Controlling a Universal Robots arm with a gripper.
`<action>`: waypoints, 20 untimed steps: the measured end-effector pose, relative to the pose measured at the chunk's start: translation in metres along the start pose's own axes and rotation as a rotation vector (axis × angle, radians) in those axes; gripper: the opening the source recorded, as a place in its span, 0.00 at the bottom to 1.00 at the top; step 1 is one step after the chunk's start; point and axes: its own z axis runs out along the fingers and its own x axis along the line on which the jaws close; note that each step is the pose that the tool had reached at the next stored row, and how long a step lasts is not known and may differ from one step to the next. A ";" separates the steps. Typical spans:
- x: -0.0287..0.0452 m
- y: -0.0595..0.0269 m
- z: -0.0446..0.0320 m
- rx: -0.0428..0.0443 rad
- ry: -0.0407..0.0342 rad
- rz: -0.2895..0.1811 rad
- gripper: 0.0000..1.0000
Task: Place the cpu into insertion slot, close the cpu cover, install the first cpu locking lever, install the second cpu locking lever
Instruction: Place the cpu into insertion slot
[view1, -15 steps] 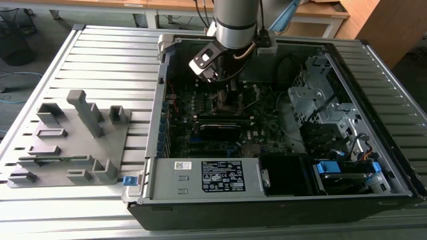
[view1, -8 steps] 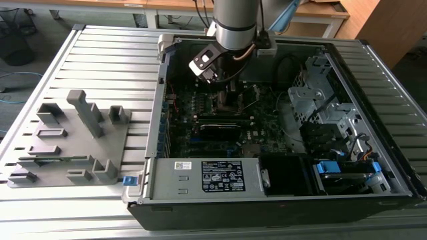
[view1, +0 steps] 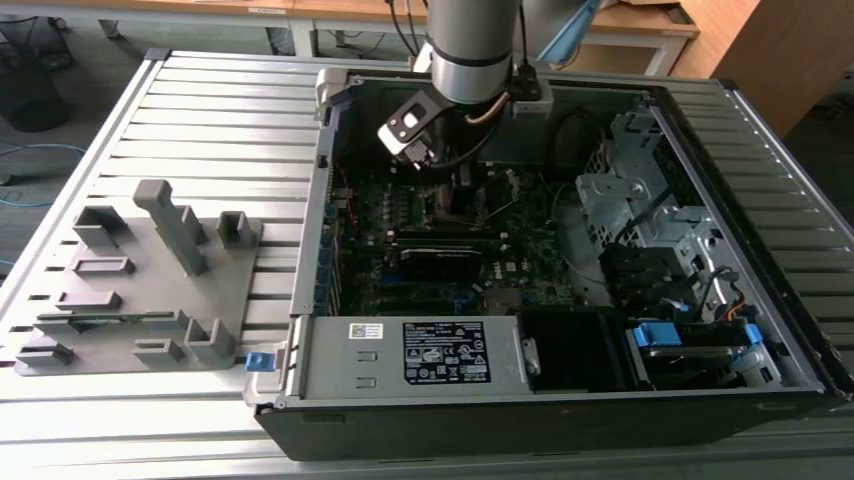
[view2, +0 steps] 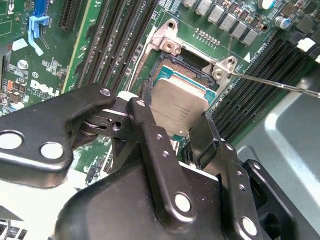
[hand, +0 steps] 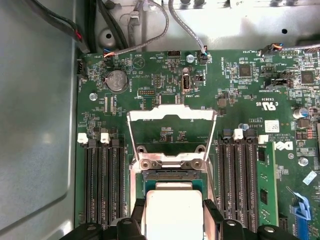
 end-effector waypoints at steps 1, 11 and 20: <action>-0.0001 -0.0001 0.0010 0.0000 -0.0002 0.000 0.54; -0.0002 -0.0004 0.0048 0.0003 0.0005 -0.011 0.54; 0.0002 -0.0006 0.0078 0.0003 0.0009 -0.012 0.54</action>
